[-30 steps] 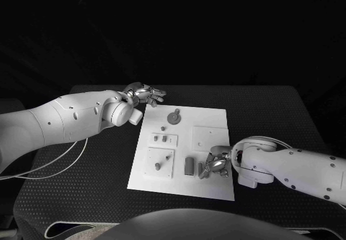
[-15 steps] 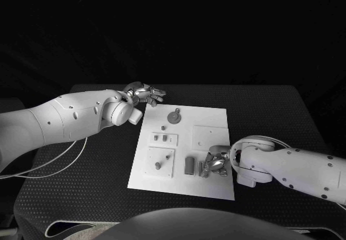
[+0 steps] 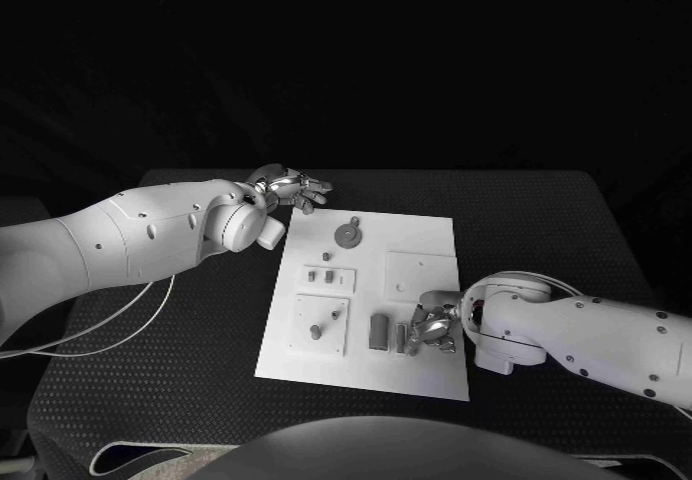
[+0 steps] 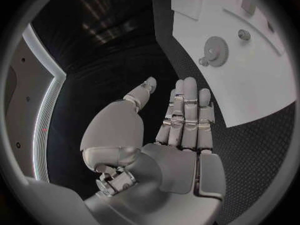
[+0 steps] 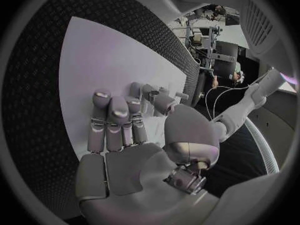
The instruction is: Assemble the parts on the task board
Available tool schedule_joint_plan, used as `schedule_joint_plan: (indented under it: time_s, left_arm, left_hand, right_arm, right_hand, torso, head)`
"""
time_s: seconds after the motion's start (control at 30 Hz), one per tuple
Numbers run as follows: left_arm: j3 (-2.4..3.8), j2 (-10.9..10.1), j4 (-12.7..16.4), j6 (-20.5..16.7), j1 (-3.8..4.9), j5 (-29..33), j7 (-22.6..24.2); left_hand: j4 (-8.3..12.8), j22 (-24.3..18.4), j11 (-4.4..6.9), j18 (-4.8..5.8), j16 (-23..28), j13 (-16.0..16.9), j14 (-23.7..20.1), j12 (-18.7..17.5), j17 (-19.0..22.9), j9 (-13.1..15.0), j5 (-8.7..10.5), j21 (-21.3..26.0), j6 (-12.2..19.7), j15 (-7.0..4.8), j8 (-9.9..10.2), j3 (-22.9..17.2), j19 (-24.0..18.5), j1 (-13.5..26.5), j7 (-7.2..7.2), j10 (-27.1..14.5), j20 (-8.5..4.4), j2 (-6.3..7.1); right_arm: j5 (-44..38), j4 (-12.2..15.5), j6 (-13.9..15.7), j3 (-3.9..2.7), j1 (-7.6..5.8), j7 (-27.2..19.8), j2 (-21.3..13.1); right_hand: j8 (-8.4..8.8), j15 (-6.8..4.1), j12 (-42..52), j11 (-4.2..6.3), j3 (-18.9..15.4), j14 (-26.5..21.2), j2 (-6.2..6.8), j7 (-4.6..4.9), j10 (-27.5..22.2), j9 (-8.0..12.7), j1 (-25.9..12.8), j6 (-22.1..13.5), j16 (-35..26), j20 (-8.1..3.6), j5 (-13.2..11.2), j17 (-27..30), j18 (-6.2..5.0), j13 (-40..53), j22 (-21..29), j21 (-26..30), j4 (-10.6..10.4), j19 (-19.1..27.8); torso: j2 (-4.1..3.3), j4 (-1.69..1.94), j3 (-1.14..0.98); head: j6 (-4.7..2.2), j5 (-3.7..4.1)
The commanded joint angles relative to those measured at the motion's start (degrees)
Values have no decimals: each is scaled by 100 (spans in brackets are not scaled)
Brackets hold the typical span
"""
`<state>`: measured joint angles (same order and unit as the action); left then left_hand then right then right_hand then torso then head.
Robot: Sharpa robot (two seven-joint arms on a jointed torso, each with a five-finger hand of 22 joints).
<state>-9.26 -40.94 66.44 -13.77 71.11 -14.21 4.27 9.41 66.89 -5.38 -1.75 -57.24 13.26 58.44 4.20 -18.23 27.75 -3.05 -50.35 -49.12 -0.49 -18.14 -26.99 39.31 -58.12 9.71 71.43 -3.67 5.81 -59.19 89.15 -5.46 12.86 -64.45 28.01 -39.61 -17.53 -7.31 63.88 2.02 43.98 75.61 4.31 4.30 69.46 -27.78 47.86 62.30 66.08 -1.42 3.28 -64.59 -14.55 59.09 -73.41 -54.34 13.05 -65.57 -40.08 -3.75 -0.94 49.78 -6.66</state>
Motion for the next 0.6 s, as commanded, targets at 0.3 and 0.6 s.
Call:
schedule_joint_plan:
  time_s: [0.3, 0.6]
  left_arm:
    - [1, -7, 7, -30, 5, -27, 112]
    - [2, 22, -11, 36, 5, 353, 221]
  left_hand:
    - [-32, 15, -6, 29, 23, 7, 22, 8, -10, -10, -9, 32, 26, 7, -25, 14, -30, 34, 0, -20, -233, 23]
    - [-83, 37, 3, 89, 217, 28, -244, 33, 33, -34, -11, 191, -6, 101, -67, 61, -273, 159, -41, 38, -151, 140]
  right_arm:
    - [715, 50, 26, -5, -105, -747, -368]
    - [866, -112, -86, -228, -427, -1560, -600]
  right_hand:
    - [327, 102, -71, -184, -584, -113, 706, 195, -232, 119, -421, -599, -69, 63, 52, 12, -45, 15, 2, 44, 74, 129]
    - [449, 225, 5, -314, -1243, -257, 871, 333, -475, 111, -558, -997, -61, 64, 148, -40, -45, 57, -5, 104, 157, 290]
  torso:
    - [5, 0, -6]
    - [49, -37, -1]
  head:
    - [-68, -20]
    - [-462, 106]
